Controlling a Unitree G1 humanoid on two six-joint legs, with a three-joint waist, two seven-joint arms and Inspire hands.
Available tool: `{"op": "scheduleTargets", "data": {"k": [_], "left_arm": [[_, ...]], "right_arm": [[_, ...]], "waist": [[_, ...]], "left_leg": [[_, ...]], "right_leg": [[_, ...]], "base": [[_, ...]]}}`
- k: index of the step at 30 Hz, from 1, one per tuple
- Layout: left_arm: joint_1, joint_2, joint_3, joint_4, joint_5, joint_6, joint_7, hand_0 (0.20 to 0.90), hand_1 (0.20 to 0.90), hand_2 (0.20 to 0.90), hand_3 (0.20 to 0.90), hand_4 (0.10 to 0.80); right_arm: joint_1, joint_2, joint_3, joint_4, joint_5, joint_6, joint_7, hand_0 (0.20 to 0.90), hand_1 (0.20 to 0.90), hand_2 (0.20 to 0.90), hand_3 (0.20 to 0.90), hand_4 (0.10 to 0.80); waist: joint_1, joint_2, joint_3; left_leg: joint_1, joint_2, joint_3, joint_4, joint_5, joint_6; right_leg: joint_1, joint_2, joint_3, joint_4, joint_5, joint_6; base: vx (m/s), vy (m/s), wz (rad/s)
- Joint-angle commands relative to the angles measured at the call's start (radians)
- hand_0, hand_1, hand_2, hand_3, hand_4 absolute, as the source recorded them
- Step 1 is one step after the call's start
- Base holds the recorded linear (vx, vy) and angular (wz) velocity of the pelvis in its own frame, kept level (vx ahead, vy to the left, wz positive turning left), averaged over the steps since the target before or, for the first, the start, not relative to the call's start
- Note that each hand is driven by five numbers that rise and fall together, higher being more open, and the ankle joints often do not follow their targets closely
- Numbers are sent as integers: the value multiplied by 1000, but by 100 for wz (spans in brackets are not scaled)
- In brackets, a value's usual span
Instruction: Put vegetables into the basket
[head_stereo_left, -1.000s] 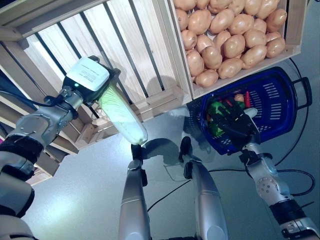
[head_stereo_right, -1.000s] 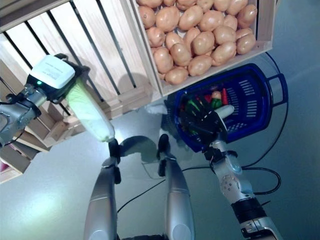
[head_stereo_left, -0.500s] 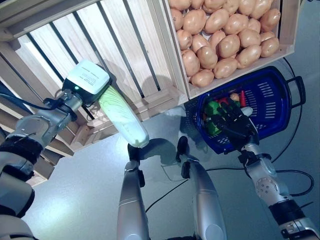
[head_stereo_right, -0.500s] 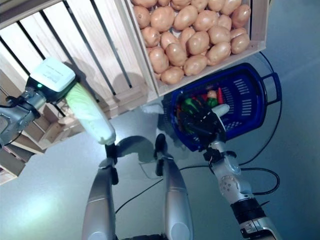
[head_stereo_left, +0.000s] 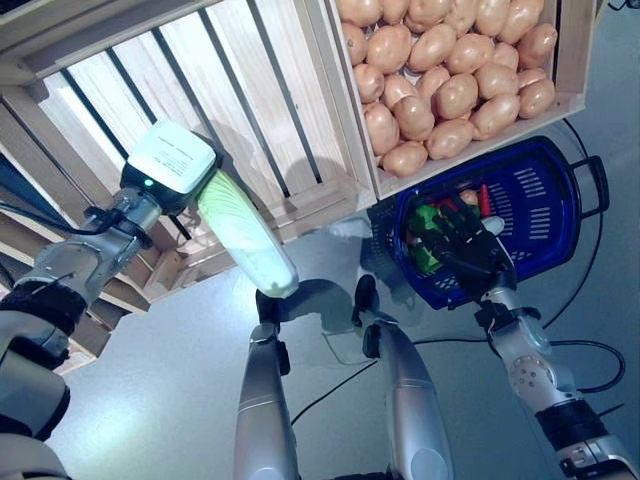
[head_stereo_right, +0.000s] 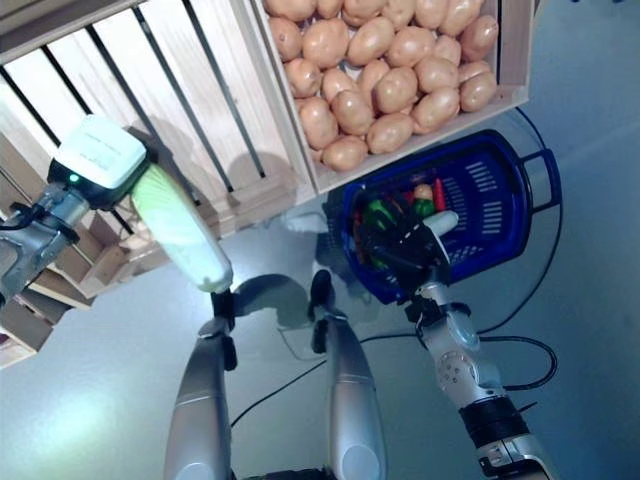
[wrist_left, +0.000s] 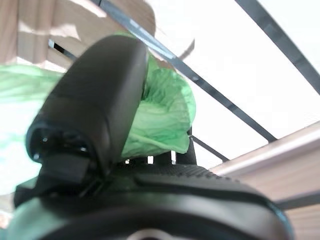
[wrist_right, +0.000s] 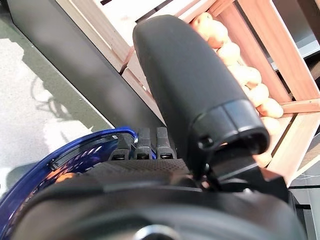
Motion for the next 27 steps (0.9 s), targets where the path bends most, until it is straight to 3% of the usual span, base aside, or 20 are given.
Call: {"op": "scheduleTargets", "data": {"k": [1, 10, 19, 23, 27], "left_arm": [[12, -8, 190, -89, -175, 22, 149, 300, 300, 300, 300, 400], [186, -72, 371, -186, -352, -84, 222, 300, 300, 300, 300, 400], [338, -206, 510, -285, -525, -205, 151, 300, 300, 300, 300, 400], [434, -325, 570, -363, -794, -246, -8, 300, 300, 300, 300, 400], [512, -466, 590, -433, -961, -236, -140, 300, 300, 300, 300, 400]], "right_arm": [[30, -19, -76, -135, -37, -112, -18, 900, 900, 900, 900, 800], [79, 31, -87, -152, -36, -108, -4, 900, 900, 900, 900, 800], [117, 89, -74, -139, -54, -108, -19, 900, 900, 900, 900, 800], [145, 125, -67, -145, -91, -118, -36, 900, 900, 900, 900, 800], [163, 157, -60, -159, -153, -138, -59, 900, 900, 900, 900, 800]], "waist": [[9, 14, 1], [28, 9, 1], [54, 22, -3], [67, 28, -55], [80, 23, -85]], "left_leg": [[1, 19, 52, -24, 52, -8], [114, 4, 47, -87, 67, -13], [324, -24, 47, -186, 75, -9], [389, -37, 49, -187, 45, 5], [437, -51, 38, -181, 24, 21]], "right_leg": [[118, -17, 21, -48, -21, 54], [242, -1, 9, -129, -11, 56], [462, 7, -26, -246, -2, 58], [531, 10, -43, -255, -22, 50], [597, 9, -51, -274, -22, 51]], "base": [[0, 0, 0], [19, -14, 0], [78, -21, -1], [97, -25, 6], [102, -55, 8]]}}
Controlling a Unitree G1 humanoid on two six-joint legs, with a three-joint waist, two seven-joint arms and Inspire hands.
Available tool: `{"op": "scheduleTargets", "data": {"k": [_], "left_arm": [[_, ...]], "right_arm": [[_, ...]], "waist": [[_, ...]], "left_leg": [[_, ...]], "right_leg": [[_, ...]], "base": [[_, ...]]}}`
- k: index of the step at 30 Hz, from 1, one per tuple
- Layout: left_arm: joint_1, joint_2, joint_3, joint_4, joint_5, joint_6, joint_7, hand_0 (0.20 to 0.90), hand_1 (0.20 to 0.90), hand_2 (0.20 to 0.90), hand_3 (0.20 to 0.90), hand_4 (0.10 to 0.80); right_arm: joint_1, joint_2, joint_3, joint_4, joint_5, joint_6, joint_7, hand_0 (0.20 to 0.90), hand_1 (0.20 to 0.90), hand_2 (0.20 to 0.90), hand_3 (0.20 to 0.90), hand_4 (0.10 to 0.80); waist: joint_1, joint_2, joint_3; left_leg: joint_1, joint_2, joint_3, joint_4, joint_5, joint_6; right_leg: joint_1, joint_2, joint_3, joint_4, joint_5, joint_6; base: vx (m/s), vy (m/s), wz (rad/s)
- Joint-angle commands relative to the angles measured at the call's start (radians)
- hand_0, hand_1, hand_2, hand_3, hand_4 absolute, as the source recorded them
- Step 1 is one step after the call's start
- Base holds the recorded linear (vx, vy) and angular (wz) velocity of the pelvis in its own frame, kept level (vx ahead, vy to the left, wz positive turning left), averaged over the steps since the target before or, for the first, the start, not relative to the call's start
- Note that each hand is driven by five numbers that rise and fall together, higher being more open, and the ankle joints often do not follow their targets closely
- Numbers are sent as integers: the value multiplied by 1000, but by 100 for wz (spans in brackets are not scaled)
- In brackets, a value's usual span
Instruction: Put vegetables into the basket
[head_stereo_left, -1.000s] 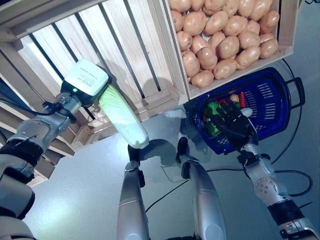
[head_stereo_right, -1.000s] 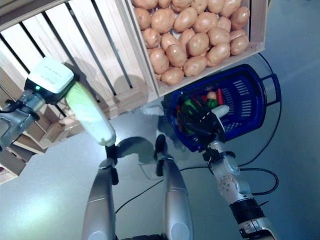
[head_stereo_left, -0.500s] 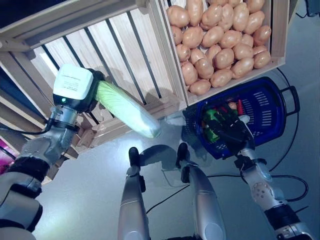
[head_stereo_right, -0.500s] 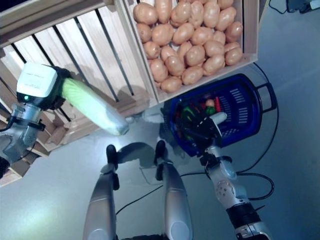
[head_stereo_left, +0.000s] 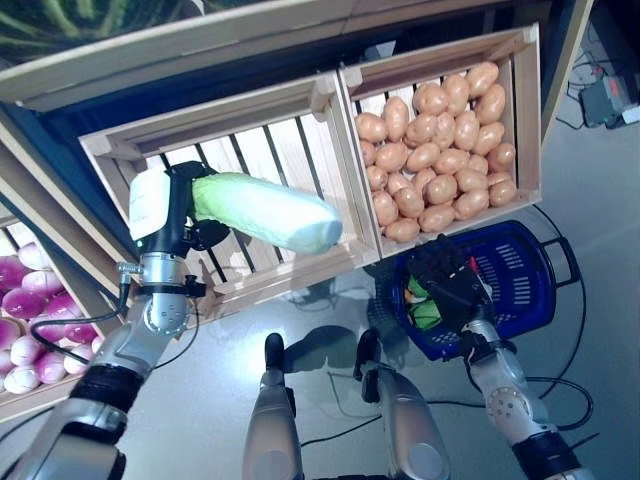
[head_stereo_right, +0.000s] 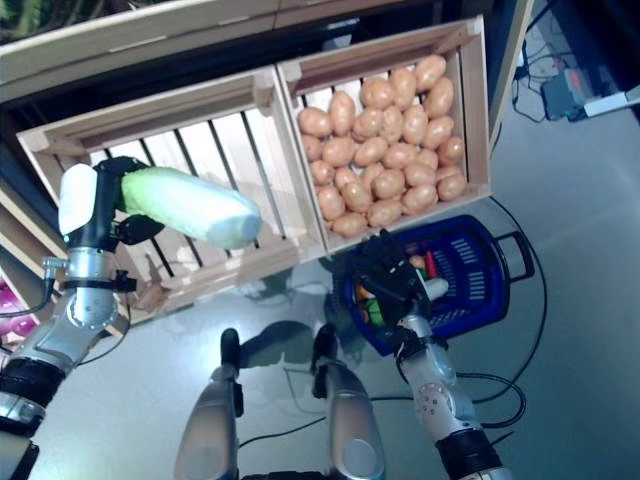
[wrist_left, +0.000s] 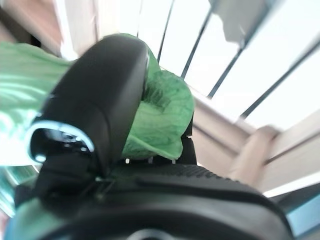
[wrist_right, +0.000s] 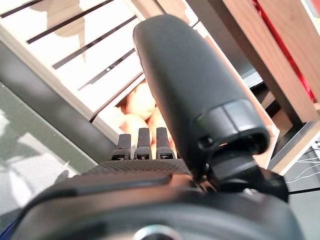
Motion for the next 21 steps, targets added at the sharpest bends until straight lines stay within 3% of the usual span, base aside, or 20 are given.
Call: {"op": "scheduleTargets", "data": {"k": [1, 4, 8, 12, 21], "left_arm": [[22, -72, 47, -149, -125, -87, -70, 300, 300, 300, 300, 400], [80, -160, 36, -194, -222, -44, -171, 300, 300, 300, 300, 400], [115, -216, 24, -205, -345, 18, -264, 300, 300, 300, 300, 400], [130, -245, 6, -201, -407, 89, -311, 300, 300, 300, 300, 400], [121, -267, -82, -114, -372, 199, -386, 300, 300, 300, 300, 400]], "right_arm": [[31, -15, -55, -159, -89, -134, -23, 900, 900, 900, 900, 800], [24, -5, -60, -171, -95, -136, -5, 900, 900, 900, 900, 800], [23, -6, -61, -180, -113, -139, 36, 900, 900, 900, 900, 800], [24, -19, -59, -205, -116, -139, 73, 900, 900, 900, 900, 800], [-21, -62, -29, -290, -106, -105, 89, 900, 900, 900, 900, 800]], "waist": [[2, 6, -90], [13, 6, -121], [20, 6, -155], [25, 6, -186], [33, 11, -260]], "left_leg": [[-23, -54, 30, 99, -49, 34], [25, -59, 27, 90, -66, 44], [74, -65, 22, 61, -68, 46], [107, -61, 18, 19, -55, 39], [158, -49, 12, -97, -11, 24]], "right_leg": [[174, -19, -13, -100, -12, 28], [220, -11, -12, -109, -20, 25], [279, -5, -15, -152, -12, 26], [312, -3, -18, -188, 2, 31], [364, 12, -31, -289, 42, 40]], "base": [[84, -43, 3], [82, -42, 0], [61, -28, 1], [9, -6, 0], [5, -39, 2]]}}
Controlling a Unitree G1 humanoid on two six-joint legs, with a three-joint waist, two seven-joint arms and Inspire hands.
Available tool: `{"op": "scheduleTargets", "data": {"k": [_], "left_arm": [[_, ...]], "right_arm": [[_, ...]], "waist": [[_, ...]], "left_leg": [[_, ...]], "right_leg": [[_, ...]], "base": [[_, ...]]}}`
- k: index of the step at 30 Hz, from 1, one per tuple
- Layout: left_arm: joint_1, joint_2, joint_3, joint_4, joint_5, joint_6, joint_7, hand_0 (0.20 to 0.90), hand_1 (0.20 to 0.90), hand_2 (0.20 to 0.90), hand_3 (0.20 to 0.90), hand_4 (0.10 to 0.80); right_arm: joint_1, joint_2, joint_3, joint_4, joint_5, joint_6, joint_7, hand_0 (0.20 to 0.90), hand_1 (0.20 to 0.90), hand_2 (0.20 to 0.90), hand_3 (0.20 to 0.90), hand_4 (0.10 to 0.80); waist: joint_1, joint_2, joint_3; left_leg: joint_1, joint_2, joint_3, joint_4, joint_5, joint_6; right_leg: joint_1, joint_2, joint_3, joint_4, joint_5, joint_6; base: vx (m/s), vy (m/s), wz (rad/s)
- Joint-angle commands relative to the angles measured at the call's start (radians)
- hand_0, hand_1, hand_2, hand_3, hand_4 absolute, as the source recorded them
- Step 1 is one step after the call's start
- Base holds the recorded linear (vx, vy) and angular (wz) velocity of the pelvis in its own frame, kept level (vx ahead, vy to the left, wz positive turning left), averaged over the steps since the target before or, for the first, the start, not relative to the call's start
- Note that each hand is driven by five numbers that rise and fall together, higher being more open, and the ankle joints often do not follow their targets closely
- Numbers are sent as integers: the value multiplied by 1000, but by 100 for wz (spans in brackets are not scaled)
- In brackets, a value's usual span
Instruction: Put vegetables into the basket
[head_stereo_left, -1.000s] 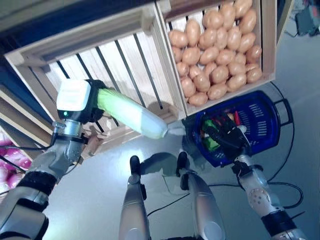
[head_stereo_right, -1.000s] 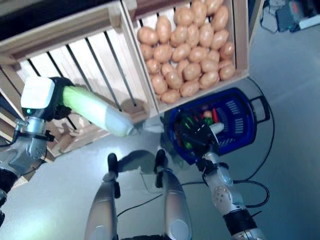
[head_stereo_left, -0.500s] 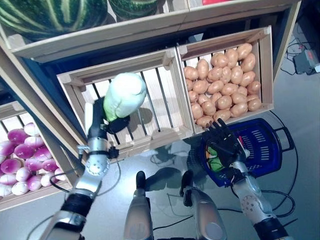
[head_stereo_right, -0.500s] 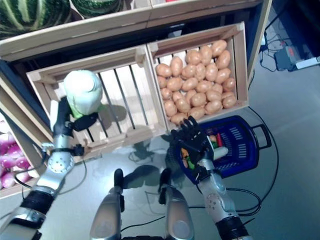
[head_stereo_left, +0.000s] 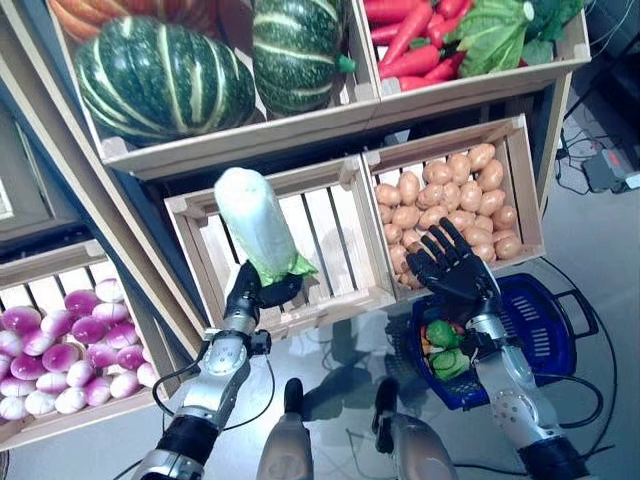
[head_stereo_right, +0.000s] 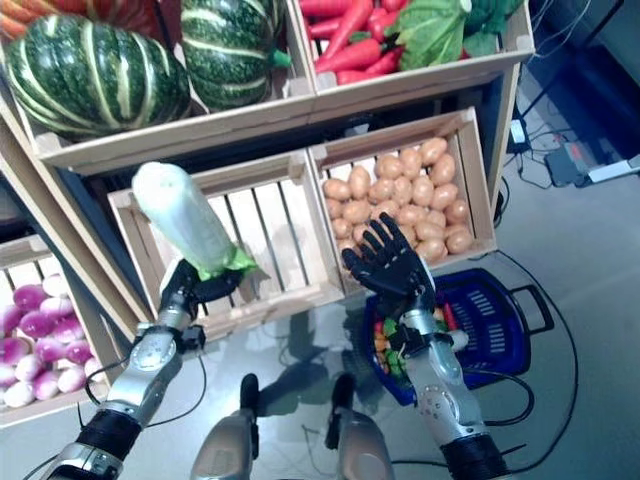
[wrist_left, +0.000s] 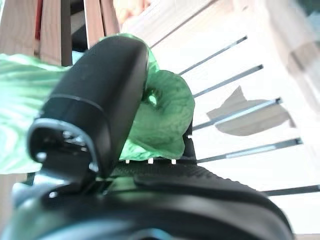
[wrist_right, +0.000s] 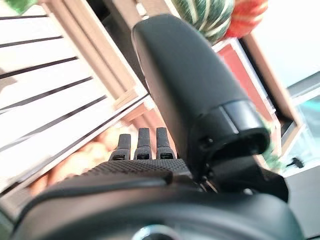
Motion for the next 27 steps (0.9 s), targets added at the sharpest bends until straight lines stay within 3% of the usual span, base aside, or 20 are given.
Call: {"op": "scheduleTargets", "data": {"k": [1, 11, 27], "left_arm": [[-53, 12, -23, -32, 19, -36, -31, 300, 300, 300, 300, 400], [-66, 43, -111, 29, 231, 44, -88, 300, 300, 300, 300, 400], [-75, 109, -206, -10, 438, 60, -193, 300, 300, 300, 300, 400]], "right_arm": [[-51, -8, -3, -137, -34, -96, 74, 900, 900, 900, 900, 800], [-121, -36, 45, -200, -70, 32, 69, 900, 900, 900, 900, 800], [-121, -48, 101, -209, -22, 206, 132, 900, 900, 900, 900, 800]], "waist": [[1, -62, -127], [6, -49, -156], [-2, -36, -184]], "left_leg": [[-31, -48, 13, 4, -7, 11], [5, -47, 8, -37, -5, 12], [48, -46, 1, -73, -11, 15]], "right_leg": [[120, -13, -10, -79, -15, 10], [141, -9, -14, -110, -4, 13], [154, -16, 8, -133, 12, 30]], "base": [[-18, -35, 3], [-2, -3, 0], [0, 0, 0]]}}
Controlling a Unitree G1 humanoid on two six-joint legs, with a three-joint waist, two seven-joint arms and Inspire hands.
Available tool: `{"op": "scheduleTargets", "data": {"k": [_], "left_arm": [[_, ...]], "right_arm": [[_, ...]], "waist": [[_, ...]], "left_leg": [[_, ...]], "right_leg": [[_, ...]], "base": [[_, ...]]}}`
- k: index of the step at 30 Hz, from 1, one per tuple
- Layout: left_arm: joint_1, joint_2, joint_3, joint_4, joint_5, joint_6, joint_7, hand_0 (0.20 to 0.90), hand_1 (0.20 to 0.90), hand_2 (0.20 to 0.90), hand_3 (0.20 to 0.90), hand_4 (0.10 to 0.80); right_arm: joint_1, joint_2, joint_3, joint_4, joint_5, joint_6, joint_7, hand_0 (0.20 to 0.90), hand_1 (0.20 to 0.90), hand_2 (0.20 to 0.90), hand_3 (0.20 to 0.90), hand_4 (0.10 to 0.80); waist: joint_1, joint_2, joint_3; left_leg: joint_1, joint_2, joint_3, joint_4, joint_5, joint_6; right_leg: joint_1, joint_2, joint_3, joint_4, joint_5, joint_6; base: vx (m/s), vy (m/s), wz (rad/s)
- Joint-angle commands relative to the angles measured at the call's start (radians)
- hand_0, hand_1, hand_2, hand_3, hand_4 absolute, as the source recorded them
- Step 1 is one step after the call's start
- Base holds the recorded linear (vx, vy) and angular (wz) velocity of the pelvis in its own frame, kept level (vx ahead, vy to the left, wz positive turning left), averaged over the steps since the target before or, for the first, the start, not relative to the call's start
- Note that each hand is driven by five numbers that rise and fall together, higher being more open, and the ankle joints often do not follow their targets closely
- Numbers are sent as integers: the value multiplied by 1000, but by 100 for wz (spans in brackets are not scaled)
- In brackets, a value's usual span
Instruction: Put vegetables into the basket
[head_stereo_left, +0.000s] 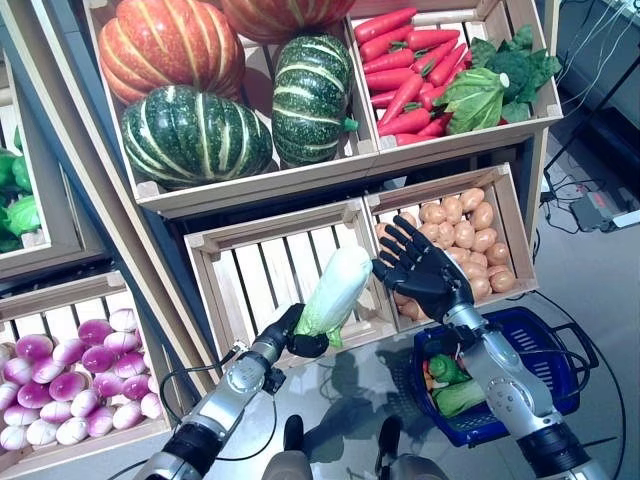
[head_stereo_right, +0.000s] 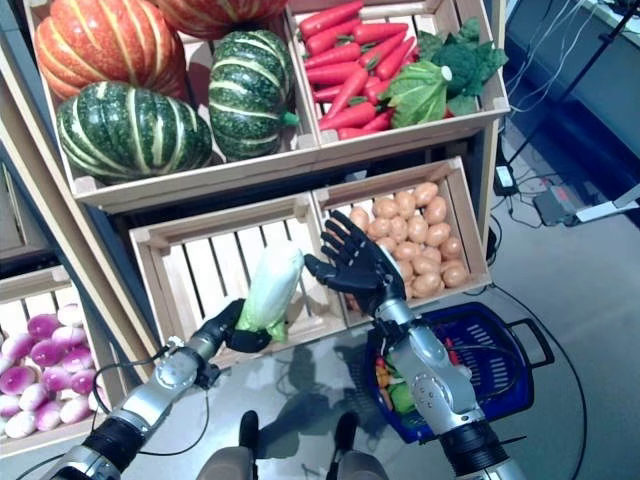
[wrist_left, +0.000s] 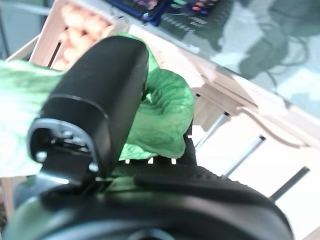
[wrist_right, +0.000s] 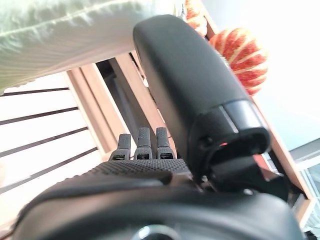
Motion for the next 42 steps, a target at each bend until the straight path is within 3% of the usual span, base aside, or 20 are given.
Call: {"op": "scheduleTargets", "data": {"k": [1, 13, 20, 28, 32, 35, 40, 42], "left_arm": [[-79, 37, -36, -72, 50, -67, -22, 300, 300, 300, 300, 400], [-58, 21, -35, -74, 19, -60, -6, 300, 300, 300, 300, 400], [-40, -16, -2, -37, -122, -22, 46, 300, 300, 300, 300, 400], [-13, -61, 60, 30, -266, -53, 58, 300, 300, 300, 300, 400], [-6, -77, 78, 40, -277, -63, 60, 300, 300, 300, 300, 400], [0, -76, 86, 43, -285, -81, 67, 300, 300, 300, 300, 400], [8, -86, 85, 30, -288, -94, 95, 300, 300, 300, 300, 400], [8, -86, 84, 21, -292, -90, 103, 300, 300, 300, 300, 400]], "right_arm": [[-54, -15, 32, -130, 3, -10, 113, 900, 900, 900, 900, 800], [-36, 18, 112, -107, -31, 82, 226, 900, 900, 900, 900, 800], [-42, 46, 156, -93, -23, 82, 278, 900, 900, 900, 900, 800], [-35, 61, 155, -89, 1, 78, 298, 900, 900, 900, 900, 800], [-26, 78, 141, -71, 8, 41, 232, 900, 900, 900, 900, 800], [-16, 93, 115, -63, 30, -9, 120, 900, 900, 900, 900, 800], [18, 154, 42, -30, 20, -164, -139, 900, 900, 900, 900, 800], [22, 161, 31, -32, 16, -166, -156, 900, 900, 900, 900, 800]], "waist": [[-2, -39, -88], [8, -43, -115], [17, -45, -124], [18, -49, -145], [17, -47, -150], [13, -43, -150], [-3, -30, -149], [-8, -27, -146]], "left_leg": [[-17, -40, -2, 0, -28, 11], [5, -42, -12, -26, -31, 12], [15, -50, -19, -30, -39, 15], [23, -50, -18, -30, -41, 14], [26, -51, -16, -30, -42, 15], [26, -50, -13, -30, -41, 17], [30, -52, -6, -30, -45, 25], [29, -53, -4, -30, -46, 27]], "right_leg": [[44, -33, 12, 39, -58, 24], [52, -36, 6, 25, -50, 34], [58, -35, 0, 22, -48, 35], [64, -34, -1, 16, -45, 36], [67, -34, -1, 13, -44, 35], [63, -34, 4, 17, -45, 34], [56, -32, 23, 24, -48, 33], [54, -31, 28, 24, -48, 33]], "base": [[0, 0, 0], [8, 0, 0], [0, 0, 0], [13, -1, 0], [16, 1, 0], [0, 0, 0], [-1, 14, 0], [-16, 32, -3]]}}
